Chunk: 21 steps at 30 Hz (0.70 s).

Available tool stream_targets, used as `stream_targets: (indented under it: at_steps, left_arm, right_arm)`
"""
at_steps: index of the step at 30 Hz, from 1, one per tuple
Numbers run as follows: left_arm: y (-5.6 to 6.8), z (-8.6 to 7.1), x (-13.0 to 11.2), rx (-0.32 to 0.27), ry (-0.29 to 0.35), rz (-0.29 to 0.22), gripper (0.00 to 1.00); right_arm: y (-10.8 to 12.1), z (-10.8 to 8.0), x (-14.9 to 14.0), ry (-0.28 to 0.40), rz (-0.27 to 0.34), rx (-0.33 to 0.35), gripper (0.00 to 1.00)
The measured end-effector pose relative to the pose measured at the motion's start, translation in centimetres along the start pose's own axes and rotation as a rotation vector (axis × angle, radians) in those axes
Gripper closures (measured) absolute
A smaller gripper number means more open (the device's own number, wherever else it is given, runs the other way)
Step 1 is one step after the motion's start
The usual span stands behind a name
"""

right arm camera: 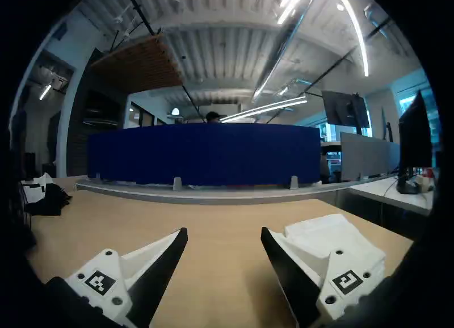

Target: Fold towel

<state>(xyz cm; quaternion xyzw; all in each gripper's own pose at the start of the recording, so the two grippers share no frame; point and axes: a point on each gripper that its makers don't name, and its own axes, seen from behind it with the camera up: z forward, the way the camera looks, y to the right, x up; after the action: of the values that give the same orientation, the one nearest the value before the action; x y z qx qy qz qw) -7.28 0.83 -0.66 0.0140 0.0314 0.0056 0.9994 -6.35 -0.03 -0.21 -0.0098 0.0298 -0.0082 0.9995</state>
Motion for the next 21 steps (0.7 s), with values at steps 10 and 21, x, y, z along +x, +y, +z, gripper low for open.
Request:
stream_targets:
  at_steps: [10,21]
  left_arm:
    - [-0.06,0.35,-0.04,0.000,0.000,-0.002,0.20]
    - [-0.09,0.96,0.05,-0.001,0.000,-0.003,0.20]
  right_arm:
    - [0.01,0.02,-0.06,0.000,0.000,0.000,0.00]
    - [0.18,-0.19,-0.08,0.000,0.001,0.000,0.00]
